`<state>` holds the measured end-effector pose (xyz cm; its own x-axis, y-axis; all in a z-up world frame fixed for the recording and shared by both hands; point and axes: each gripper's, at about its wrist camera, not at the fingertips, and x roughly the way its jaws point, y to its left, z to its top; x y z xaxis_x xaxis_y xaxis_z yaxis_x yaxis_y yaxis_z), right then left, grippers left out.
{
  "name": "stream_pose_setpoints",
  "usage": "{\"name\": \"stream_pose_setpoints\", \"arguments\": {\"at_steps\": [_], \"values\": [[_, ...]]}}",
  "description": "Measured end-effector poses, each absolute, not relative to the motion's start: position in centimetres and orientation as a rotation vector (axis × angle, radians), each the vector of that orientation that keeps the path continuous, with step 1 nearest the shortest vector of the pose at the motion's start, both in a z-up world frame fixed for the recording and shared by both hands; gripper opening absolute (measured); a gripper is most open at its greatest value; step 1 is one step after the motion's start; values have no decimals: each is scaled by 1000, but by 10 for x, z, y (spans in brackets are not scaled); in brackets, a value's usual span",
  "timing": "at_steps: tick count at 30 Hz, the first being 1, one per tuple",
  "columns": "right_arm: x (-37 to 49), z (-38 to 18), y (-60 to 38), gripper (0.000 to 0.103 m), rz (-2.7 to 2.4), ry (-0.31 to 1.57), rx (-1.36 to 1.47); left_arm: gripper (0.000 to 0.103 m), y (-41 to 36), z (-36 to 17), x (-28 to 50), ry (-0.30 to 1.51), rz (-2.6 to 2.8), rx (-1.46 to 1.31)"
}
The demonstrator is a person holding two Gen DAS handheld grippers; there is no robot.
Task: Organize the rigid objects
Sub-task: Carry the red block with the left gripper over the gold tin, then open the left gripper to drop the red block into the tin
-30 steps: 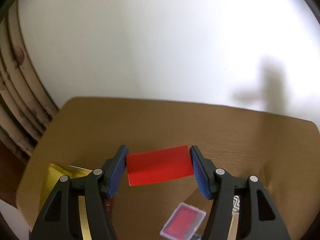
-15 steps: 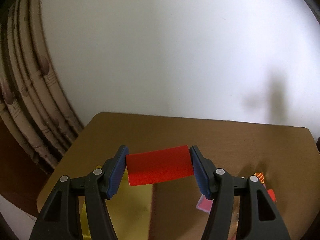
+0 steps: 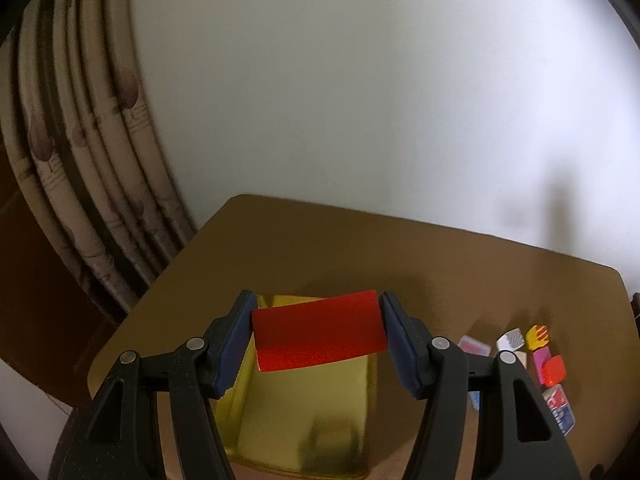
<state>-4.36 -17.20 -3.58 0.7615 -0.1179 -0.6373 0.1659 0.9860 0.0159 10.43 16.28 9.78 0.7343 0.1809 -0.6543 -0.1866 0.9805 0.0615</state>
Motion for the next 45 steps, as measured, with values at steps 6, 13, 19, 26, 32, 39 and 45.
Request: {"name": "stream_pose_setpoints", "arguments": {"at_steps": [6, 13, 19, 26, 32, 39, 45], "values": [[-42, -37, -171, 103, -151, 693, 73, 59, 191, 79, 99, 774, 213, -48], [-41, -41, -165, 103, -141, 705, 59, 59, 211, 45, 103, 842, 224, -88], [-37, -45, -159, 103, -137, 722, 26, 59, 222, 10, 119, 942, 187, -170], [-33, -50, -164, 103, -142, 737, 32, 59, 226, -13, 147, 1003, 206, -197], [-28, -58, -165, 103, -136, 763, 20, 59, 223, -27, 179, 1041, 222, -181], [-21, -67, -169, 103, -141, 790, 12, 59, 222, -53, 225, 1116, 250, -174], [-16, -76, -176, 103, -147, 820, 20, 59, 221, -80, 254, 1180, 282, -156]]}}
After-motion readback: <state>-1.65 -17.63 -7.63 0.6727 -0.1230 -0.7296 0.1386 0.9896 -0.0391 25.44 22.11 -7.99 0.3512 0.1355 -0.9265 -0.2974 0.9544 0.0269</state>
